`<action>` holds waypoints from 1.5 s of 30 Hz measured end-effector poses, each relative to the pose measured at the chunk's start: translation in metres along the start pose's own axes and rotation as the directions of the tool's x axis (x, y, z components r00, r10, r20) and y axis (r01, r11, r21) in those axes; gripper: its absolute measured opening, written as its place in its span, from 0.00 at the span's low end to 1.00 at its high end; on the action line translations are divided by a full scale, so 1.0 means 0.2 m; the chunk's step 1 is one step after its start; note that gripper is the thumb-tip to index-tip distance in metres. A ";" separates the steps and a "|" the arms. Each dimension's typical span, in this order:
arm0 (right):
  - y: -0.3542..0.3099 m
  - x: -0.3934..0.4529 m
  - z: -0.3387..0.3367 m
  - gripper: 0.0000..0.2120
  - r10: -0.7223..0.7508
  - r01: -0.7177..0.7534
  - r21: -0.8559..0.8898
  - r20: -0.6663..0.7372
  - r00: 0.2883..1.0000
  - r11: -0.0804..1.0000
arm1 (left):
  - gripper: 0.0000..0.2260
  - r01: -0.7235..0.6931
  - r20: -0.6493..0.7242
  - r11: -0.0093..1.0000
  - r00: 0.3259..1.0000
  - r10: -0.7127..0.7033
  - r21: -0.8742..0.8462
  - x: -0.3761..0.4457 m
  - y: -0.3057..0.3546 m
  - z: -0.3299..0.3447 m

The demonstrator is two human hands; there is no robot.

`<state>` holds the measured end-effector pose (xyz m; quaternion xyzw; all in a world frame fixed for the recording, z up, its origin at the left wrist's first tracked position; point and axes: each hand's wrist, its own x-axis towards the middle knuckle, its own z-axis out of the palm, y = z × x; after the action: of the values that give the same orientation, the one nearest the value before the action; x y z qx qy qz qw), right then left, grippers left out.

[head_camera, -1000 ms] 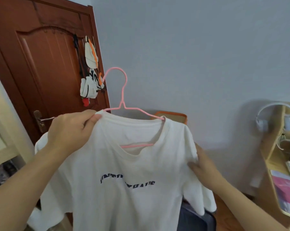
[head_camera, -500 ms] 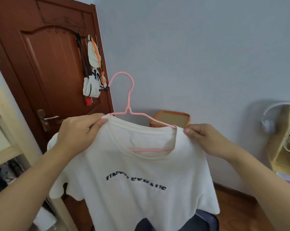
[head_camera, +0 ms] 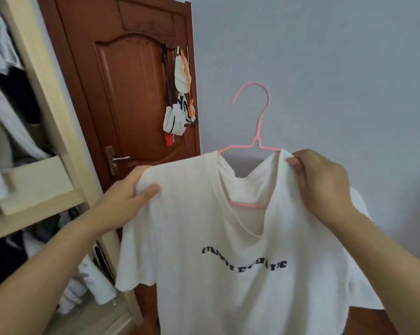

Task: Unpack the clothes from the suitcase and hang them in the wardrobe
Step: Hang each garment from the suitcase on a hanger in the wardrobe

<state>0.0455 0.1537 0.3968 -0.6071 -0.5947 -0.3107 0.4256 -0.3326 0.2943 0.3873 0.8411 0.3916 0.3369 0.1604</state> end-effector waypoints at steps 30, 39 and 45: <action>-0.97 0.69 0.65 0.25 -0.186 -0.362 0.520 0.733 0.654 0.773 | 0.12 -0.217 -0.335 0.878 0.864 0.377 0.427 0.70 -0.79 -0.81; -1.48 1.39 0.63 0.14 -0.412 -0.138 0.742 0.505 0.758 0.656 | 0.13 0.126 -0.554 0.835 0.799 0.234 0.535 0.96 -0.63 -1.56; -2.00 1.80 0.55 0.17 -0.434 -0.043 0.842 0.320 0.842 0.538 | 0.19 0.416 -0.756 0.809 0.652 0.053 0.415 0.92 -0.43 -2.33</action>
<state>-0.3273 0.3873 0.7243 -0.3212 -0.8232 0.1219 0.4519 -0.6160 0.4933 0.7592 0.5935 0.5887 0.4988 -0.2290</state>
